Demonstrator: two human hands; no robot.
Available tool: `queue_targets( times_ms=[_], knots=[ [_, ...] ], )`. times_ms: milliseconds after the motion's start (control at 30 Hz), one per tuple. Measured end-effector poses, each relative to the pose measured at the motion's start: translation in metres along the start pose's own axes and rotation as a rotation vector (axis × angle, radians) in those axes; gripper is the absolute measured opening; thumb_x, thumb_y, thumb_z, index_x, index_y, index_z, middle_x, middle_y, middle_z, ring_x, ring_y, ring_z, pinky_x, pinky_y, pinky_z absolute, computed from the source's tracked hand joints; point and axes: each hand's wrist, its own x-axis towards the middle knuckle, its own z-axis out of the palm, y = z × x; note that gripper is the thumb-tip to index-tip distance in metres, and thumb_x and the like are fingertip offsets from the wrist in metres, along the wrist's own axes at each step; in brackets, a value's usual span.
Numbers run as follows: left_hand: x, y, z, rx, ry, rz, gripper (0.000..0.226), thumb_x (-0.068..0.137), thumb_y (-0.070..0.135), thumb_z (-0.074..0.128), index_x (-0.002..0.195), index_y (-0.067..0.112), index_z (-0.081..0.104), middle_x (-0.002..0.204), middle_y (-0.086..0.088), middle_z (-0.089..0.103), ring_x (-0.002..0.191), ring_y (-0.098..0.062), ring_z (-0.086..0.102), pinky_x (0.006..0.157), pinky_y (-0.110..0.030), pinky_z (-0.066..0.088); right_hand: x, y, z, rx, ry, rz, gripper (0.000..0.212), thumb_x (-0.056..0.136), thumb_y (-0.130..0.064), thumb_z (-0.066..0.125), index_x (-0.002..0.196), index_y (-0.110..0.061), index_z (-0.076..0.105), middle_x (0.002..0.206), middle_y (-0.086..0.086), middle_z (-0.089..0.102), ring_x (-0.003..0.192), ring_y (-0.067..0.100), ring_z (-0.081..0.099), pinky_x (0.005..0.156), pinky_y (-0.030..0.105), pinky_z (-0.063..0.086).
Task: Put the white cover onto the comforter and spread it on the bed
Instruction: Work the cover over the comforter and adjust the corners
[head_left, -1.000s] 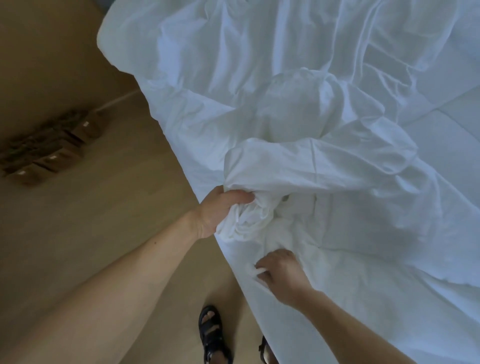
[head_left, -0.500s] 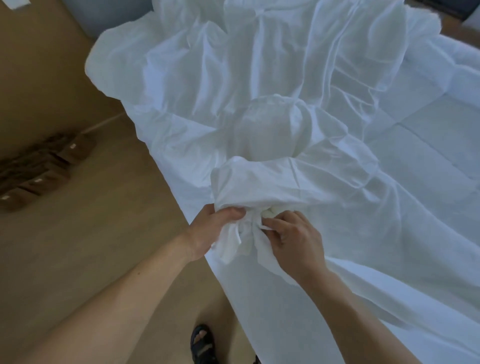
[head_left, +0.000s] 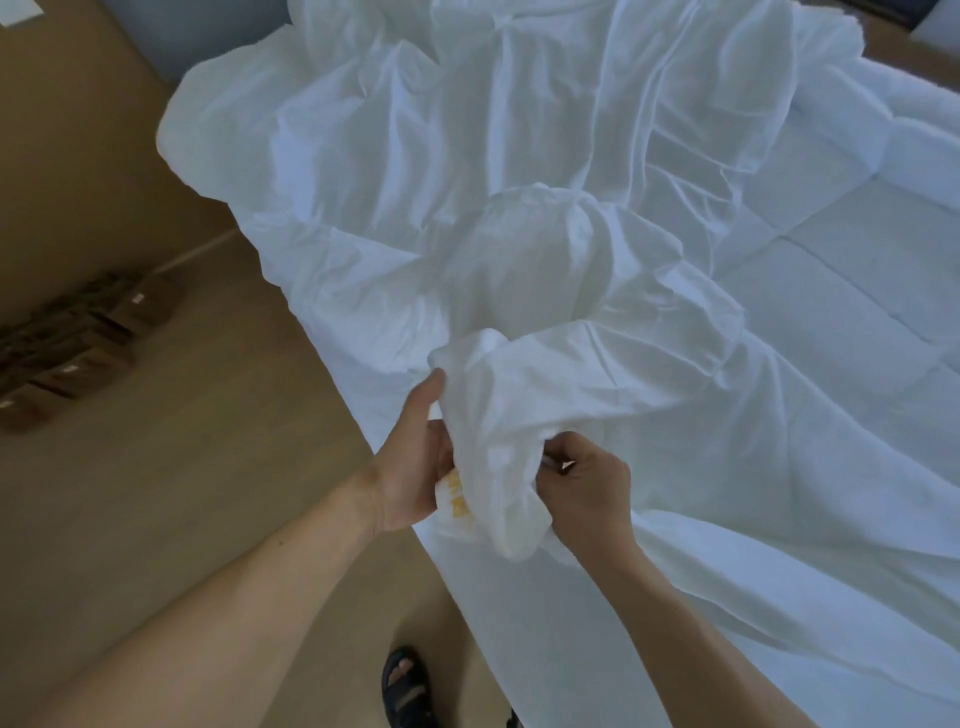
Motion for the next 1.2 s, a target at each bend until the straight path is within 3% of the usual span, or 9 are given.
queue_targets(
  times_ms=[200,367,433,500,800,900,967,1067,1200],
  knots=[
    [0.006,-0.019,-0.001,-0.026,-0.024,0.006,0.047,0.072,0.023,0.053,0.112,0.003,0.064,0.107,-0.018,0.06,0.1,-0.035,0.059,0.091,-0.043,0.05,-0.002,-0.001,-0.018,0.485,-0.168,0.26,0.009,0.083,0.005,0.066,0.077,0.001,0.071,0.079,0.021,0.071,0.07,0.023,0.066,0.066,0.035,0.055],
    [0.004,-0.02,0.009,0.072,-0.08,0.033,0.032,0.057,0.001,0.045,0.085,0.001,0.061,0.08,-0.009,0.053,0.073,-0.022,0.054,0.07,-0.029,0.047,-0.022,-0.012,-0.039,0.913,-0.277,0.329,0.045,0.093,-0.014,0.041,0.055,-0.012,0.064,0.06,0.0,0.063,0.056,0.012,0.062,0.059,0.022,0.049],
    [0.003,-0.023,0.009,0.141,-0.119,0.049,0.042,0.063,-0.005,0.045,0.101,-0.007,0.061,0.092,-0.018,0.058,0.085,-0.03,0.059,0.08,-0.034,0.051,-0.032,-0.017,-0.041,0.997,-0.389,0.29,0.035,0.096,-0.026,0.045,0.098,-0.008,0.075,0.096,0.008,0.075,0.092,0.016,0.073,0.081,0.032,0.057],
    [0.0,-0.027,0.009,0.238,-0.189,0.058,0.044,0.079,-0.014,0.047,0.121,-0.008,0.059,0.112,-0.028,0.064,0.107,-0.036,0.063,0.096,-0.043,0.051,-0.036,-0.007,-0.037,1.034,-0.408,0.231,0.054,0.089,-0.03,0.064,0.135,-0.003,0.055,0.13,0.025,0.061,0.122,0.04,0.059,0.103,0.061,0.045],
    [0.007,-0.015,0.032,0.9,-0.069,0.357,0.018,0.079,0.002,0.068,0.094,0.011,0.068,0.086,0.0,0.073,0.082,-0.012,0.07,0.075,-0.04,0.059,-0.053,0.019,-0.019,1.261,0.021,0.477,0.042,0.093,-0.013,0.059,0.134,-0.001,0.056,0.122,0.019,0.068,0.112,0.036,0.066,0.1,0.051,0.051],
    [-0.002,0.009,0.042,0.763,0.064,0.505,0.015,0.091,0.003,0.065,0.091,0.018,0.067,0.067,0.018,0.07,0.058,0.003,0.064,0.054,-0.019,0.051,-0.054,0.018,-0.02,1.291,0.283,0.533,0.032,0.097,-0.016,0.058,0.128,-0.009,0.06,0.112,0.008,0.074,0.099,0.024,0.073,0.074,0.035,0.061],
    [-0.011,0.026,0.046,0.643,0.089,0.555,0.004,0.094,0.019,0.065,0.093,0.022,0.068,0.069,0.013,0.072,0.059,-0.005,0.066,0.055,-0.029,0.053,-0.048,0.016,-0.024,1.108,0.375,0.498,0.027,0.096,-0.021,0.061,0.122,-0.019,0.062,0.11,0.002,0.074,0.096,0.022,0.072,0.067,0.033,0.057],
    [-0.031,0.048,0.051,0.497,0.114,0.608,0.021,0.087,0.036,0.071,0.096,0.017,0.069,0.083,-0.002,0.072,0.075,-0.024,0.067,0.07,-0.053,0.054,-0.032,0.009,-0.043,0.901,0.497,0.434,0.013,0.094,-0.025,0.064,0.107,-0.025,0.064,0.107,0.0,0.07,0.096,0.025,0.068,0.071,0.036,0.053],
    [-0.055,0.055,0.053,0.357,0.147,0.632,0.009,0.093,0.022,0.06,0.096,0.016,0.066,0.082,0.003,0.073,0.077,-0.016,0.069,0.072,-0.034,0.057,-0.012,-0.003,-0.078,0.724,0.562,0.333,0.016,0.095,-0.028,0.064,0.108,-0.019,0.064,0.1,0.0,0.068,0.099,0.03,0.067,0.083,0.045,0.054]
  ],
)
